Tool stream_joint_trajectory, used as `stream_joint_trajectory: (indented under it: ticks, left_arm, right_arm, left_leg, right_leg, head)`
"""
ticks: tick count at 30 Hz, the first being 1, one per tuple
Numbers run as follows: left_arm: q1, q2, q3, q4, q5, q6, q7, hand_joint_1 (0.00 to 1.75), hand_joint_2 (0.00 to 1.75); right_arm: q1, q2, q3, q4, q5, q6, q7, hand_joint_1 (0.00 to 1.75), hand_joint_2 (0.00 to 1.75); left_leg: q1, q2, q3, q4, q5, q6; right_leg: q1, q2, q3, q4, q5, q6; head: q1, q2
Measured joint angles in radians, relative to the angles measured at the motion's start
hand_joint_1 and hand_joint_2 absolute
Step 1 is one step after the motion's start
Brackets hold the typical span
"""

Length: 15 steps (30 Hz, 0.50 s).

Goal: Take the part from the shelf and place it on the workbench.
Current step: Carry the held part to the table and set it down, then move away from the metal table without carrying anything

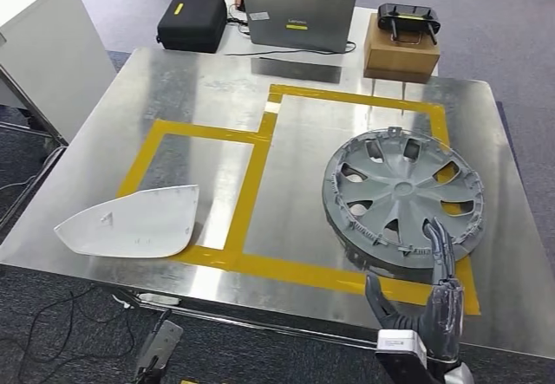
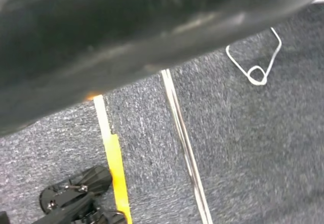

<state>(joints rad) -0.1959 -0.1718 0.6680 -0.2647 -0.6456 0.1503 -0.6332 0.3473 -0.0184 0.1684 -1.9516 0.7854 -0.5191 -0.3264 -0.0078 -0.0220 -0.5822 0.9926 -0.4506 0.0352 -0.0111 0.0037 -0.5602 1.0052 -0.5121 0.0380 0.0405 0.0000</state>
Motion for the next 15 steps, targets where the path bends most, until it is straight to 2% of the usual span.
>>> stream_joint_trajectory:
  ticks: [2, 4, 5, 6, 7, 9, 10, 11, 12, 14, 15]
  left_arm:
    - [0.001, -0.001, 0.006, 0.000, 0.008, 0.005, -0.001, 0.00, 0.00]
    - [0.004, -0.001, 0.014, 0.000, 0.014, 0.008, -0.002, 0.00, 0.00]
    - [0.007, -0.001, 0.017, 0.000, 0.017, 0.010, -0.002, 0.00, 0.00]
    - [0.010, -0.001, 0.019, 0.000, 0.021, 0.012, -0.003, 0.00, 0.00]
    - [0.011, -0.002, 0.021, 0.000, 0.023, 0.013, -0.003, 0.00, 0.00]
    - [0.013, -0.002, 0.026, 0.000, 0.027, 0.017, -0.003, 0.00, 0.00]
    - [0.013, -0.002, 0.030, 0.000, 0.028, 0.019, -0.003, 0.00, 0.00]
    - [0.013, -0.001, 0.033, 0.000, 0.029, 0.020, -0.004, 0.00, 0.00]
    - [0.013, -0.001, 0.036, 0.000, 0.030, 0.021, -0.004, 0.00, 0.00]
    - [0.014, -0.001, 0.040, 0.000, 0.031, 0.022, -0.004, 0.00, 0.00]
    - [0.015, 0.000, 0.042, 0.000, 0.032, 0.022, -0.004, 0.00, 0.00]
  right_arm:
    - [0.029, 0.013, 0.030, -0.014, 0.030, -0.047, -0.007, 0.00, 0.00]
    - [0.060, 0.025, 0.058, -0.018, 0.065, -0.098, -0.009, 0.00, 0.00]
    - [0.074, 0.030, 0.071, -0.018, 0.080, -0.122, -0.009, 0.00, 0.00]
    - [0.088, 0.034, 0.083, -0.018, 0.092, -0.141, -0.009, 0.00, 0.00]
    - [0.099, 0.039, 0.095, -0.018, 0.098, -0.152, -0.009, 0.00, 0.00]
    - [0.114, 0.049, 0.112, -0.018, 0.102, -0.159, -0.017, 0.00, 0.00]
    - [0.119, 0.054, 0.116, -0.017, 0.102, -0.159, -0.023, 0.00, 0.00]
    - [0.123, 0.058, 0.117, -0.017, 0.102, -0.159, -0.028, 0.00, 0.00]
    - [0.124, 0.061, 0.117, -0.017, 0.101, -0.159, -0.031, 0.00, 0.00]
    - [0.128, 0.066, 0.116, -0.016, 0.096, -0.160, -0.038, 0.00, 0.00]
    - [0.129, 0.069, 0.114, -0.015, 0.092, -0.160, -0.044, 0.00, 0.00]
  left_leg:
    - [0.006, 0.002, -0.001, -0.007, 0.007, 0.005]
    - [0.006, 0.002, -0.006, -0.007, 0.010, 0.005]
    - [0.007, 0.003, -0.009, -0.007, 0.012, 0.003]
    - [0.008, 0.003, -0.012, -0.006, 0.014, 0.000]
    - [0.009, 0.003, -0.015, -0.006, 0.017, -0.003]
    - [0.011, 0.001, -0.021, -0.003, 0.023, -0.013]
    - [0.011, 0.000, -0.023, -0.001, 0.027, -0.020]
    - [0.011, -0.001, -0.025, 0.000, 0.031, -0.027]
    - [0.011, -0.002, -0.027, 0.001, 0.035, -0.034]
    - [0.013, -0.002, -0.030, 0.002, 0.041, -0.047]
    - [0.015, 0.000, -0.036, 0.011, 0.027, -0.053]
  right_leg:
    - [-0.001, 0.000, -0.032, 0.080, -0.063, 0.006]
    - [-0.004, -0.001, -0.082, 0.214, -0.134, 0.012]
    - [-0.005, -0.001, -0.095, 0.258, -0.149, 0.015]
    - [-0.006, -0.001, -0.091, 0.265, -0.144, 0.017]
    - [-0.008, -0.001, -0.066, 0.230, -0.121, 0.018]
    - [-0.012, 0.001, 0.025, 0.083, -0.066, 0.020]
    - [-0.012, 0.006, 0.062, 0.023, -0.047, 0.016]
    - [-0.012, 0.010, 0.082, -0.014, -0.040, 0.011]
    - [-0.009, 0.014, 0.084, -0.024, -0.040, 0.003]
    - [-0.007, 0.014, 0.069, -0.023, -0.032, -0.015]
    - [-0.007, 0.011, 0.062, -0.023, -0.027, -0.026]
  head:
    - [0.001, 0.000]
    - [0.001, 0.000]
    - [0.001, 0.000]
    - [0.001, 0.000]
    - [0.001, 0.000]
    - [0.001, 0.000]
    - [0.000, 0.000]
    - [-0.001, 0.000]
    - [-0.002, 0.000]
    - [-0.003, 0.000]
    - [-0.005, 0.000]
